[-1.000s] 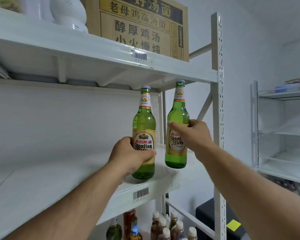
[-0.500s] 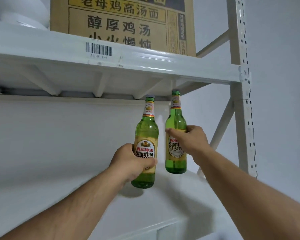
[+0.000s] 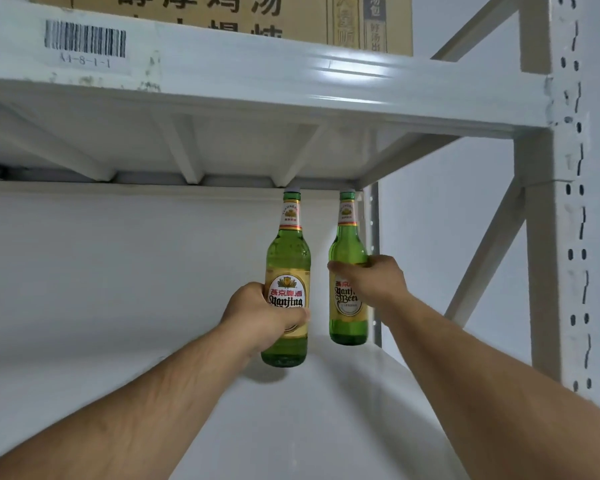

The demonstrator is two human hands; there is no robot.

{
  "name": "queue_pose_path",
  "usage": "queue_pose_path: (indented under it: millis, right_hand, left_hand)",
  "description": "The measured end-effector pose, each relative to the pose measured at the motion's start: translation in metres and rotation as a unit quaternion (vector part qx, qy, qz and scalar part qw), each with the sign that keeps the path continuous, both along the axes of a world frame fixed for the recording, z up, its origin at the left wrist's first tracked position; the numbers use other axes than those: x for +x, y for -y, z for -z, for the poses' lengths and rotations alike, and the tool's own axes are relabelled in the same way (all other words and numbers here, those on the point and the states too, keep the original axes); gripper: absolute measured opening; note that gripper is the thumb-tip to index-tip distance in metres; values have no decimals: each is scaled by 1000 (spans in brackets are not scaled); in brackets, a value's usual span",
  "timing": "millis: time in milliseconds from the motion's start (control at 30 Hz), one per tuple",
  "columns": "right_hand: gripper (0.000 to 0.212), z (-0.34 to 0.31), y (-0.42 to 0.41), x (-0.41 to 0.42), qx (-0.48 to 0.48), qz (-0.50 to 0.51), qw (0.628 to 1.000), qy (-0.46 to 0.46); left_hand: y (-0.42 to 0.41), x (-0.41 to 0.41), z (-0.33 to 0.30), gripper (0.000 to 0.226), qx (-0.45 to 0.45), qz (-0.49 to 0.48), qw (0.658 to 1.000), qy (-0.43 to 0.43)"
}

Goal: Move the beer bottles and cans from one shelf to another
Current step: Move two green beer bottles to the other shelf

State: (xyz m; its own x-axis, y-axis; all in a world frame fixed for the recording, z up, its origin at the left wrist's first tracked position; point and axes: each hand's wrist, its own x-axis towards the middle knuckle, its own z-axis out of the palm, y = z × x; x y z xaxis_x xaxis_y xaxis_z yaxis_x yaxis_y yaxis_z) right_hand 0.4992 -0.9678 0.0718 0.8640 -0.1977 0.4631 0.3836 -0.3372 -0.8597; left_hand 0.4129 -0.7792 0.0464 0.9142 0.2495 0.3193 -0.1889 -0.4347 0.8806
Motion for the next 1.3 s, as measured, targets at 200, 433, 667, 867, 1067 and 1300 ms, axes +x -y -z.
queue_pose_path:
  millis: [200, 433, 667, 867, 1067, 1300]
  right_hand:
    - [43, 2, 0, 46, -15, -4, 999, -39]
    - [43, 8, -1, 79, -33, -15, 998, -59]
    - [39, 18, 2, 90, -52, -24, 994, -90]
    - [45, 22, 5, 87, -40, -29, 994, -95]
    - [47, 20, 3, 71, -41, -61, 991, -111]
    - [66, 3, 19, 21, -120, -39, 987, -98]
  left_hand:
    - [-4, 13, 5, 45, 3, -25, 1000, 0]
    - [-5, 23, 14, 47, -18, -32, 999, 3]
    - [-8, 27, 16, 47, -26, -28, 999, 9]
    - [-12, 25, 16, 44, -43, -26, 999, 15]
    - [-12, 23, 18, 41, -58, -31, 998, 12]
    - [-4, 20, 18, 48, -55, -34, 998, -6]
